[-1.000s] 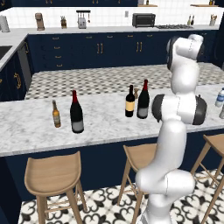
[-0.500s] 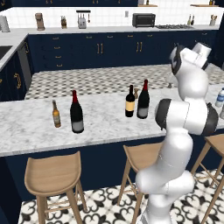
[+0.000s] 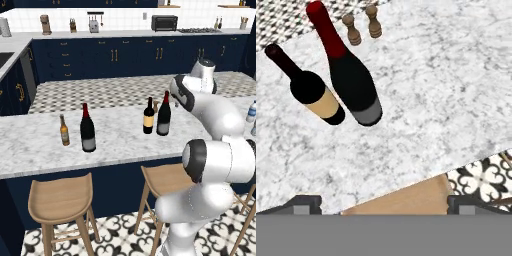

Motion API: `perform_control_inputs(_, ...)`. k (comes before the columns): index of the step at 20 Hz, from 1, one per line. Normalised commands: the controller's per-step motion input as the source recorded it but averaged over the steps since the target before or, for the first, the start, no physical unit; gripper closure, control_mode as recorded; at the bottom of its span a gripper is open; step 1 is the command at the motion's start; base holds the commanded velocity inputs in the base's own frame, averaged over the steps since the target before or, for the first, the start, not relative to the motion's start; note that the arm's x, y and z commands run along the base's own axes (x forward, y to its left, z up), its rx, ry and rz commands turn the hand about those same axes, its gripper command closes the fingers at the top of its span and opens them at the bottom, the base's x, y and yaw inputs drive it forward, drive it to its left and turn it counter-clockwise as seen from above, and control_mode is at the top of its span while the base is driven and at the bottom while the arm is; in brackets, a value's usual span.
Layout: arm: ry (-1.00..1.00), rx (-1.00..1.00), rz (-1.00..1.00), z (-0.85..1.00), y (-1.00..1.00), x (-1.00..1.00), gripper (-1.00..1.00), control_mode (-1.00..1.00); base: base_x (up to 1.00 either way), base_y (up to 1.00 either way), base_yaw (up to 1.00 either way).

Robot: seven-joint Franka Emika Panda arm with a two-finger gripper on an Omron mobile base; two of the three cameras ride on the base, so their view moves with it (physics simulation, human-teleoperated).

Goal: Move the plastic bottles in the middle to the plastics group, and the glass bottles in the middle to the glass group.

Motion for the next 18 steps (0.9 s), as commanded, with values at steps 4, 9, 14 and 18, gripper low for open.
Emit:
perform_control_inputs(4, 0.01, -0.01, -0.2, -0.06, 0.19, -0.11, -1.0, -1.0, 0.0, 0.0, 0.0)
perform_control_inputs(9, -0.2, -0.01, -0.01, -0.03, 0.1, -0.11, -1.0, -1.0, 0.0, 0.0, 0.0)
perform_control_inputs(14, -0.11, 0.0, 0.18, 0.0, -0.01, 0.01, -1.0, -1.0, 0.0, 0.0, 0.0)
perform_control_inputs(18, -0.1, -0.07, 0.13, 0.14, -0.15, 0.16, -1.0, -1.0, 0.0, 0.0, 0.0)
